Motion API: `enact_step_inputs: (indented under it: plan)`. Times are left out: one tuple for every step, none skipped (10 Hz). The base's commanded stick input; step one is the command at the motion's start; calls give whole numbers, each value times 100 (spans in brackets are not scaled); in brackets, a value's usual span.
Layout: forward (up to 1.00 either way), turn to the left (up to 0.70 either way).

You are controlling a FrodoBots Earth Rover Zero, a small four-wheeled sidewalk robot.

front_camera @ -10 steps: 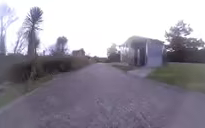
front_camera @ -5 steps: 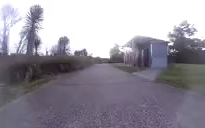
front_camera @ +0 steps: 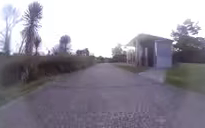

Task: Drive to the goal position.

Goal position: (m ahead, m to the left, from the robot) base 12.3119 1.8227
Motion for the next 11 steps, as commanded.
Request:
enact_step_inputs:
  plan:
    - [85,0]
    - [85,0]
    - [85,0]
    - [85,0]
    - [85,0]
    - [85,0]
    - [85,0]
    - [85,0]
    - [85,-34]
    - [85,-34]
    - [85,-34]
